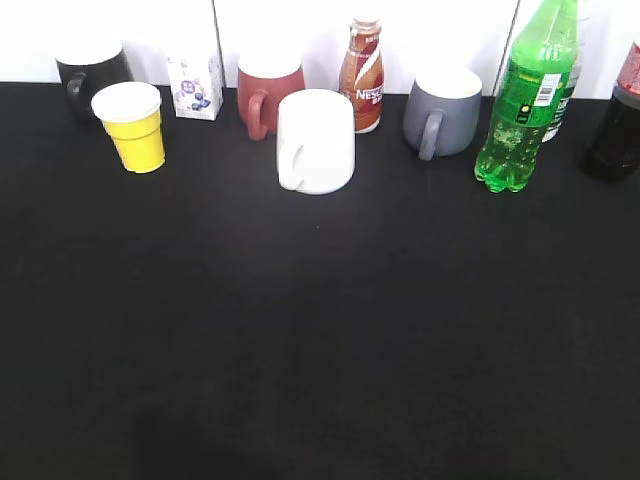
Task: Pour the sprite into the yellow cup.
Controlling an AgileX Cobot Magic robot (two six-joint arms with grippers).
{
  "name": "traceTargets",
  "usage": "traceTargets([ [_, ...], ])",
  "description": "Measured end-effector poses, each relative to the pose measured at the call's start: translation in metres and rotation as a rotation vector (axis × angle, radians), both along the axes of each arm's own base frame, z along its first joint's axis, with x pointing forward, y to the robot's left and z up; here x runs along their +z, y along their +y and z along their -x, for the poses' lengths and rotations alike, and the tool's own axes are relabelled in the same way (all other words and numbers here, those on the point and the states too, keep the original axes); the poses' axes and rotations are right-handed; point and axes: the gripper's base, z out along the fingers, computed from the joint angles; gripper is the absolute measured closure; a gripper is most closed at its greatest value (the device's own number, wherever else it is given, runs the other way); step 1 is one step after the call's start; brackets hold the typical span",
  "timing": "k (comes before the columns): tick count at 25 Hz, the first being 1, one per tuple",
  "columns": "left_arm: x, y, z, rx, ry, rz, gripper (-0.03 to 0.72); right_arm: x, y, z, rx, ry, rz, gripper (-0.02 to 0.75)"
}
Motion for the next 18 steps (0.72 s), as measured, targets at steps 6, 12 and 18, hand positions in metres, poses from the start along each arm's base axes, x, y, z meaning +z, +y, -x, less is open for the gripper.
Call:
traceTargets([
  [6, 0.0, -0.0001, 0.0, 0.0, 0.0, 0.001, 0.157, 0.0, 0.0, 0.0, 0.0, 0.0, 0.0, 0.153],
  [12, 0.0, -0.0001, 0.0, 0.0, 0.0, 0.001, 0.157, 0.0, 0.0, 0.0, 0.0, 0.0, 0.0, 0.153],
  [18, -0.0001, -0.0001, -0.0001, 0.0, 0.0, 0.001, 0.157, 0.0, 0.0, 0.0, 0.0, 0.0, 0.0, 0.153],
])
